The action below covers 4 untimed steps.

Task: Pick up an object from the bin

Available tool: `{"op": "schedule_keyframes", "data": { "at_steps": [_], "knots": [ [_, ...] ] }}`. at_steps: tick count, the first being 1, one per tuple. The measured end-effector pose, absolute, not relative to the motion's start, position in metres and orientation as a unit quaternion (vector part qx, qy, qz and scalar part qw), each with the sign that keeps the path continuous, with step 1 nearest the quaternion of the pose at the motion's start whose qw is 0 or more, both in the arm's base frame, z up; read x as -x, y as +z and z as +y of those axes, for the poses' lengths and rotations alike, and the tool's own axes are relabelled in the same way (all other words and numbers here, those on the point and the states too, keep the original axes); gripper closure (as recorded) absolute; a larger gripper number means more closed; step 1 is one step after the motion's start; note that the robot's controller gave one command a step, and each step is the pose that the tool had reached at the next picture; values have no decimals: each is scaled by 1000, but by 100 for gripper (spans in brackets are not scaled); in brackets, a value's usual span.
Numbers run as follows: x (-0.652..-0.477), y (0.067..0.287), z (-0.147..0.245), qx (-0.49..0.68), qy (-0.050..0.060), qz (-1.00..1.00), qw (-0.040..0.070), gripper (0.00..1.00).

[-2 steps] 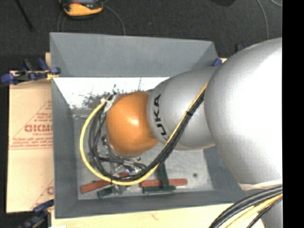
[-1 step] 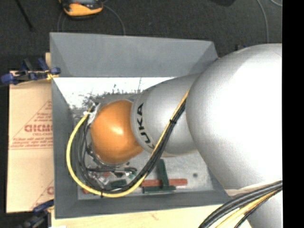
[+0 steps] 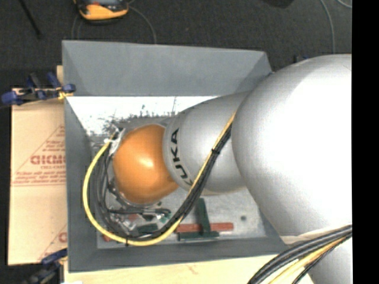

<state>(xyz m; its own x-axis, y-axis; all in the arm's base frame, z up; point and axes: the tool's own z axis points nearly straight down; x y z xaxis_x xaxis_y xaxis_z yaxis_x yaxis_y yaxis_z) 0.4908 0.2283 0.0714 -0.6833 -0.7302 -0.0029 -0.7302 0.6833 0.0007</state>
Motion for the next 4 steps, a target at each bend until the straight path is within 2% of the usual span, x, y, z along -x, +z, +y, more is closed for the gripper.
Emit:
{"op": "schedule_keyframes", "data": {
  "at_steps": [1,2,4],
  "knots": [
    [-490,75,228,398,1,918,1,100],
    [-489,88,227,397,0,918,-3,100],
    [-490,131,227,397,0,918,0,100]
  ]
}}
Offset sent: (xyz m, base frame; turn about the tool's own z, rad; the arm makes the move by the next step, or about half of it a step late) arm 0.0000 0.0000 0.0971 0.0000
